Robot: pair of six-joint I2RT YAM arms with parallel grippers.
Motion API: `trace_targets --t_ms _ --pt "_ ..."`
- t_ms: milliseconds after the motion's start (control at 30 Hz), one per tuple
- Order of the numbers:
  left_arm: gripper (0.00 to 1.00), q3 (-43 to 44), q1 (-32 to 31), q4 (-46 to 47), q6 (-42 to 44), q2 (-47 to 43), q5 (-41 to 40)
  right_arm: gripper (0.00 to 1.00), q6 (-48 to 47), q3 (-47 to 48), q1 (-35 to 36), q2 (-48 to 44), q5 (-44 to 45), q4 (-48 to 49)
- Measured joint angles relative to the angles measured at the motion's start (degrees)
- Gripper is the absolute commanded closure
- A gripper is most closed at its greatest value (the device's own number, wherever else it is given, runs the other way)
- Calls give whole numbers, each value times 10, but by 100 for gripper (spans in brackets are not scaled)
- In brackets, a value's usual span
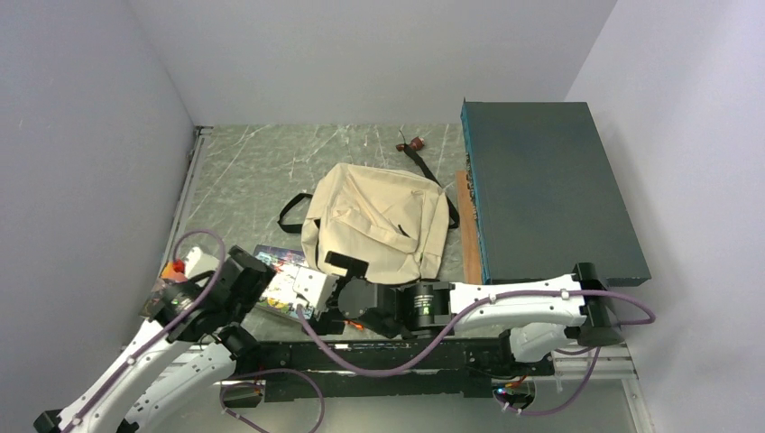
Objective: Pack the student bag
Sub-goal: Place the book in the student bag, then pick up the book from the center of the board.
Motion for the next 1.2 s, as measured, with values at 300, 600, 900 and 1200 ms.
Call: trace_targets --t_ms 300,600,900,1200 --pt "0 229 0 -117 112 7 -128 2 -122 -165 33 45 -75 240" --pt "0 297 0 -114 236 0 -171 5 -211 -137 61 244 -18 394" --pt "0 297 0 -102 284 -9 -171 11 -239 -86 57 367 79 474" --pt "1 295 0 -94 299 -31 -171 39 -254 -42 42 425 114 485"
